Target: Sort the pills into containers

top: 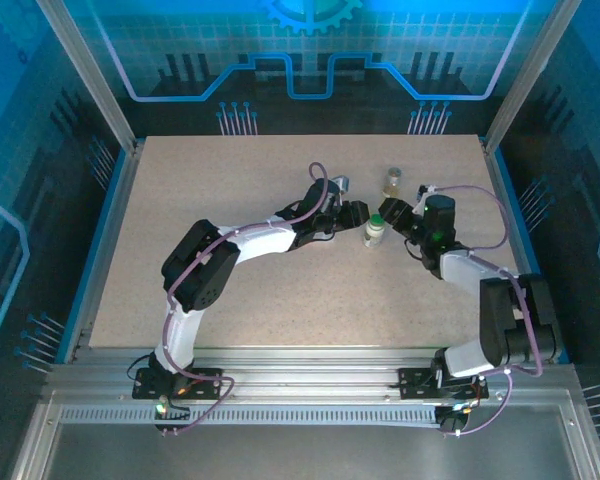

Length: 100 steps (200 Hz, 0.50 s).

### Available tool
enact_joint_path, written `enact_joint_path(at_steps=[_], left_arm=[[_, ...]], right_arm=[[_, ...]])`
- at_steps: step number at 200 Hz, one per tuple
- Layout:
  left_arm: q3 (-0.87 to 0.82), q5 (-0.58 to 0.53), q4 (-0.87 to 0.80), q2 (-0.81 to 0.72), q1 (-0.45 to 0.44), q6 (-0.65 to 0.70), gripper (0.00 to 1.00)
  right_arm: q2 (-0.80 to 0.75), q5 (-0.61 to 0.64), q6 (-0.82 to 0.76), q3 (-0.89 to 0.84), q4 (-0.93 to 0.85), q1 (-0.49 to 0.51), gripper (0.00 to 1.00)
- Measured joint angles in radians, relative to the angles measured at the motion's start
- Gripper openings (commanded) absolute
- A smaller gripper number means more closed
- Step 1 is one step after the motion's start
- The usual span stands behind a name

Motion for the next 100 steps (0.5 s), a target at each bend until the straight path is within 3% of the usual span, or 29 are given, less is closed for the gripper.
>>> enact_joint_path(at_steps=[100], left_arm=[[0.033,0.021,-0.003,0.023,-0.013,0.0,0.42]], right_arm=[[-0.089,-0.028,-0.044,-0.052,-0.105,-0.003,0.45]])
